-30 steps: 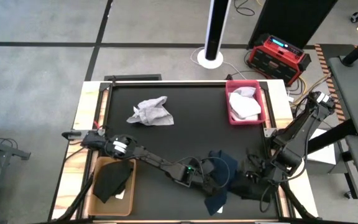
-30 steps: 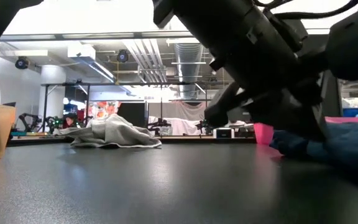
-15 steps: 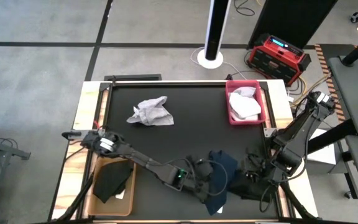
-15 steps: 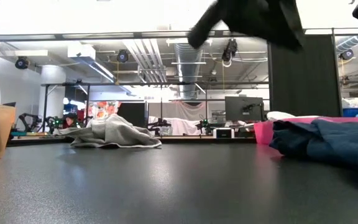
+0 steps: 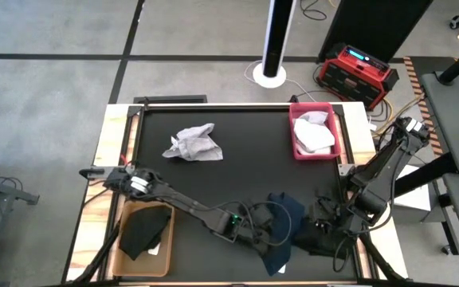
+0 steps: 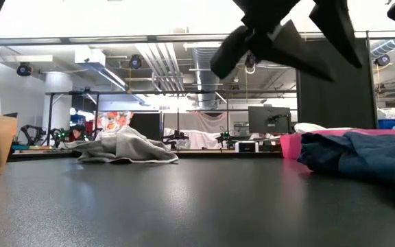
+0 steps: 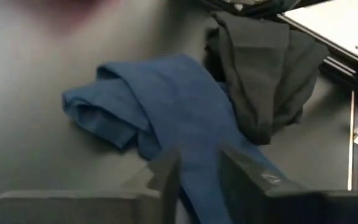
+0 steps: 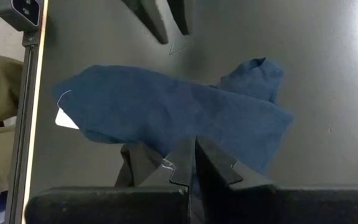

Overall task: Sort towels by color in basket
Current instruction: Put the dark blue kitchen towel into the orange bin

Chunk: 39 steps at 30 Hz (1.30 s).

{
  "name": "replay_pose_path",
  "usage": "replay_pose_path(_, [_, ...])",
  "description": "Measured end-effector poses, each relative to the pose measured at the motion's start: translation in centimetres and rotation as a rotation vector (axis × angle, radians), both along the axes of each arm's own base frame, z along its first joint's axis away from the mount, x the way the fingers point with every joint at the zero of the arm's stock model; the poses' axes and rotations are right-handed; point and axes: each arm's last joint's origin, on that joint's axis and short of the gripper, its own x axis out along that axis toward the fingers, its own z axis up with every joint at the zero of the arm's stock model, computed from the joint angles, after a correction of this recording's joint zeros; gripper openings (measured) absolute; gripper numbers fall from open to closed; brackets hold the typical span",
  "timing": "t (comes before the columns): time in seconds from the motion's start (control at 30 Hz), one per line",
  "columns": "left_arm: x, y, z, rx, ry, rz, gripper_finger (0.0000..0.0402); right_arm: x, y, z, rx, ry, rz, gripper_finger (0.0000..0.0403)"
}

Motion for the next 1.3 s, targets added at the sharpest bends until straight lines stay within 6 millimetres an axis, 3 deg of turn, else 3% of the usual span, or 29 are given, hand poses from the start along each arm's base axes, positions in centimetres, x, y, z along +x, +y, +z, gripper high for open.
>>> replay_pose_path(0.23, [0.9,0.7,-2.1,-0.043,-0.003,0.065,0.0209,0.0,0.0,0.0,-0.006,-0.001,0.010,0.0009])
replay_pose_path(0.4, [1.7,1.2,-3.8,-0.066,-0.014,0.083,0.0241,-0.3,-0.3,0.6,0.018,-0.020,0.009,0.0009])
replay_pose_path(0.7, [2.6,1.7,-5.9,-0.073,-0.022,0.100,0.0244,-0.9,-1.2,1.9,0.052,-0.083,-0.002,0.0009])
replay_pose_path(1.07, [3.7,2.0,-8.6,-0.106,-0.051,0.068,0.0238,-0.8,-1.2,1.9,0.029,-0.102,-0.002,0.0009])
replay_pose_path(1.2, [3.7,2.0,-9.0,-0.088,-0.044,0.062,0.0211,-0.8,-1.3,1.9,0.025,-0.102,0.003,0.0009])
replay_pose_path(1.3, [3.7,2.0,-9.0,-0.054,-0.039,0.058,0.0160,-0.8,-1.3,1.9,0.023,-0.103,0.002,0.0009])
